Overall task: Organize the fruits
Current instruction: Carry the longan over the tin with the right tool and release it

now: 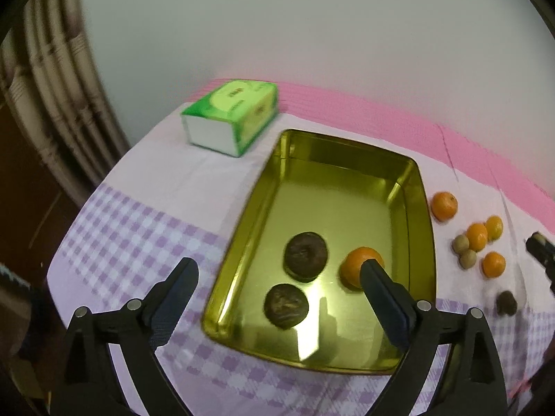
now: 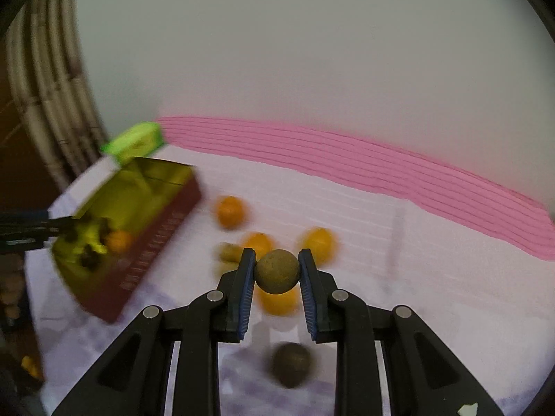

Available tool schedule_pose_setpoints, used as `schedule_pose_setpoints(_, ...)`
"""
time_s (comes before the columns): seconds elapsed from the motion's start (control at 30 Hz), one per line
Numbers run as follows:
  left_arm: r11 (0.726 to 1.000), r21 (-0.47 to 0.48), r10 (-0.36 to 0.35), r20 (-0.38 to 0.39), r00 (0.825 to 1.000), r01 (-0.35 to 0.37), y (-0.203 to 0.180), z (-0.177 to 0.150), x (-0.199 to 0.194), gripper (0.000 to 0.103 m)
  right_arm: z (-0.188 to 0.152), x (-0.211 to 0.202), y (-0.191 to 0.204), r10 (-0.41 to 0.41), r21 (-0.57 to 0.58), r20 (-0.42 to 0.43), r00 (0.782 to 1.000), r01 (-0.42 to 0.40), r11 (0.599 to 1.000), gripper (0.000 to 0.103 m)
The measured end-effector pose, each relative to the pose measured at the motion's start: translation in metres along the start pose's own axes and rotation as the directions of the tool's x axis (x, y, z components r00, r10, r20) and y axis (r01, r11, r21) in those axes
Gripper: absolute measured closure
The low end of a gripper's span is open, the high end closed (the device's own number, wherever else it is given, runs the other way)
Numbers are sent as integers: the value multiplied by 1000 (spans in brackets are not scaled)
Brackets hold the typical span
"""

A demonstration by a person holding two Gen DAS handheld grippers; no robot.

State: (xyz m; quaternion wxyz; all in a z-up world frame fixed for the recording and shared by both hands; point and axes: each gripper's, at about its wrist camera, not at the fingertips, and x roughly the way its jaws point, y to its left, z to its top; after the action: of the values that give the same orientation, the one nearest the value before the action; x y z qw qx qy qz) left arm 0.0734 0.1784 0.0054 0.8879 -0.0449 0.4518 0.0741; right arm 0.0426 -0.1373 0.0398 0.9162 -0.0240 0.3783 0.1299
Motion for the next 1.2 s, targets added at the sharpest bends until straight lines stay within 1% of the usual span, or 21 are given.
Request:
schedule_pose_setpoints(0.1,999,-47,22,-1,1000,-22,13,-2,-4,7,6,1,34,79,-42,3,997,-78,996,80)
schedule_pose_setpoints(0.13,997,-60,38,2,999,-37,18,-2,-5,7,8,3,48,110,-62,-2,994,-109,992,80)
schedule_pose_setpoints(0.23,992,-93,85,5,996,-84,30,-4,-10,7,9,11,81,168,-111,-25,985,-170,979,80)
schedule_pose_setpoints(0.27,990,-100,102,4,995,-101,34,-6,-11,7,9,14,90,181,-126,-32,983,-184,975,80)
schedule_pose_setpoints(0.33,987,-114,115,0,993,-114,40,-9,-11,7,10,20,112,210,-159,-49,976,-215,964,80)
schedule_pose_setpoints(0.43,983,-143,114,-5,994,-113,48,-11,-13,6,7,29,133,232,-192,-80,969,-243,951,80)
schedule_pose_setpoints(0.53,979,-164,119,-6,993,-119,54,-12,-15,6,5,40,150,232,-222,-103,967,-249,943,80)
schedule_pose_setpoints(0.63,976,-178,123,-20,992,-125,57,-12,-13,6,3,49,159,234,-235,-127,964,-258,937,80)
schedule_pose_setpoints(0.73,976,-187,110,-33,993,-114,59,-12,-10,6,2,58,167,228,-251,-151,962,-260,933,80)
schedule_pose_setpoints(0.87,976,-186,109,-32,993,-113,59,-12,-9,6,0,64,173,222,-266,-168,960,-261,928,80)
schedule_pose_setpoints(1.07,977,-180,107,-41,993,-112,57,-12,-7,6,0,69,181,199,-295,-179,964,-246,923,80)
schedule_pose_setpoints(1.2,977,-181,109,-40,993,-114,57,-12,-6,6,-1,72,183,194,-295,-184,964,-243,924,80)
